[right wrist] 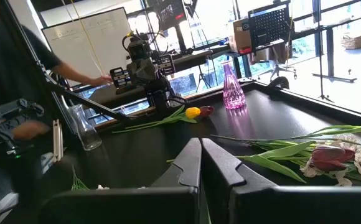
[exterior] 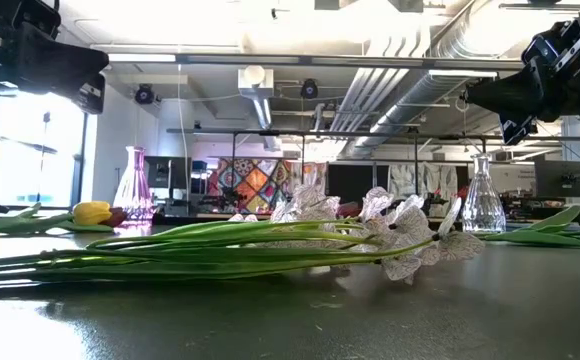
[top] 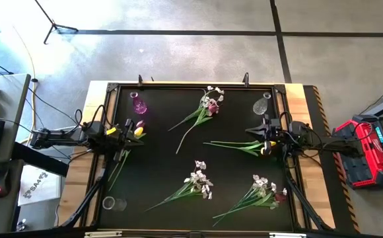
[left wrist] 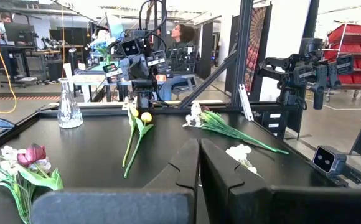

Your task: Sort flowers into vase by color

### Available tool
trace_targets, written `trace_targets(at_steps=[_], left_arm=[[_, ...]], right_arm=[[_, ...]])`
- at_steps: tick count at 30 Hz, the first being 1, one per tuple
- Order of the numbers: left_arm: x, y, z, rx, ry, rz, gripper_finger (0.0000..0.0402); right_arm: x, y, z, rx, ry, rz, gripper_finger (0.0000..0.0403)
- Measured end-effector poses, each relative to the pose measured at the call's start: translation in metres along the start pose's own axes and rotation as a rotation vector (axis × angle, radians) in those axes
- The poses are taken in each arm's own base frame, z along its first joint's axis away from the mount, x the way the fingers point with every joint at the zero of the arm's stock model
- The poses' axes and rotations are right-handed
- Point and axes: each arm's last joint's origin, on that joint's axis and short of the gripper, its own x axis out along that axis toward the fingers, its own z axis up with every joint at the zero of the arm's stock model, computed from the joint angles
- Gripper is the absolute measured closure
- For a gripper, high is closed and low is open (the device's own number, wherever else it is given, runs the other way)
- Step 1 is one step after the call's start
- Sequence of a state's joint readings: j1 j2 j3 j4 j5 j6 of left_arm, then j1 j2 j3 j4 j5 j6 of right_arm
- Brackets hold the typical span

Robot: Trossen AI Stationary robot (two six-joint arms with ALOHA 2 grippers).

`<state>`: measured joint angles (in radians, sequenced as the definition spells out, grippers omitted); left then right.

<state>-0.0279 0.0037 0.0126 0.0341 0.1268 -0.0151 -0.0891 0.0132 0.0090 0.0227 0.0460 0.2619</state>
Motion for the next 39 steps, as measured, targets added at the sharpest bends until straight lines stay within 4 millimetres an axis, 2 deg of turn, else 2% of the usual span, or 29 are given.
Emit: trace_targets(at_steps=[34, 39], left_arm=[[0.0, 0.0, 0.0, 0.0, 0.0, 0.0, 0.0402], [-0.0004, 0.0025, 0.0075, 0.008, -0.077, 0.089, 0.0401]], right_arm=[[0.0, 0.0, 0.0, 0.0, 0.0, 0.0, 0.0402], [0.0, 0.0, 0.0, 0.0, 0.0, 0.0, 0.0402]])
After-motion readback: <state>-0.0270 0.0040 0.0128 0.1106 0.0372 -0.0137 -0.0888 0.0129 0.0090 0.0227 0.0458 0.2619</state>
